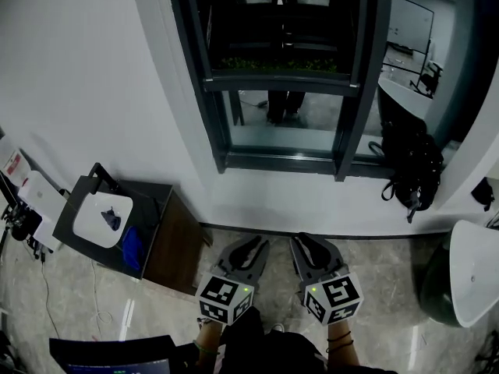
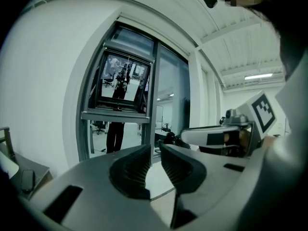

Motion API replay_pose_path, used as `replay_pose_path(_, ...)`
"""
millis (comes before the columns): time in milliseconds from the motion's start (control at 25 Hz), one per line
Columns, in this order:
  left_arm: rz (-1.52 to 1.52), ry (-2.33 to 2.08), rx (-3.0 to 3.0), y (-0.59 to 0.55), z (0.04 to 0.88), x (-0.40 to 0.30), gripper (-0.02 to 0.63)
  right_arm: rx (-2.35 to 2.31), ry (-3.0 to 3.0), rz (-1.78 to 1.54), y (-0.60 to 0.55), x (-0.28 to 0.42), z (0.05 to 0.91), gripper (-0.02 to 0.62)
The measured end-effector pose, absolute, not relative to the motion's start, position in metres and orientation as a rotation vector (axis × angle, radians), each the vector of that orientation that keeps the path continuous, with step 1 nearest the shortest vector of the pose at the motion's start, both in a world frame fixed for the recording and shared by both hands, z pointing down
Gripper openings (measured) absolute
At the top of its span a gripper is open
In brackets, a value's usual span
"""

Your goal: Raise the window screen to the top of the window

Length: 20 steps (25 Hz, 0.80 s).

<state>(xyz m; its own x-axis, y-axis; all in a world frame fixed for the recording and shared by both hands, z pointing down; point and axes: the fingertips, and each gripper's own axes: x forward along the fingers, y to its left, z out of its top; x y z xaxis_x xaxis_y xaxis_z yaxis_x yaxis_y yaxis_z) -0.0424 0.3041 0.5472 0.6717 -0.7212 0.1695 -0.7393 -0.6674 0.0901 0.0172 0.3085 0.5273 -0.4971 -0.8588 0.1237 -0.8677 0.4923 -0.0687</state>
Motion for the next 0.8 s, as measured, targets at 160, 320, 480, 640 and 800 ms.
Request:
replay_pose_path(160, 0.178, -1.211, 2.723, 0.317, 0.548, -0.045, 0.066, 1.541, -2.652, 0.196, 0.32, 0.018, 0.528, 0.067)
replay_pose_path(320, 0.176, -1.22, 2.719, 0.325, 0.545, -0.045, 0.066, 1.537, -2.644, 0.194, 0.325, 0.021, 0.527, 0.066)
replay_pose_path(480, 0.166, -1.222, 2.723, 0.33, 0.542, -0.045, 0.066, 1.533, -2.649, 0.185, 0.328, 0.019, 0.524, 0.066)
replay_pose_path(640, 0.169, -1.228, 2.732, 0.333, 0.54, -0.044, 0.066, 1.531, -2.653, 0.173, 0.331, 0.019, 0.522, 0.066)
replay_pose_path(800, 0.169, -1.235, 2.73, 0.335, 0.54, -0.043, 0.066, 1.527, -2.651, 0.166, 0.332, 0.02, 0.523, 0.066)
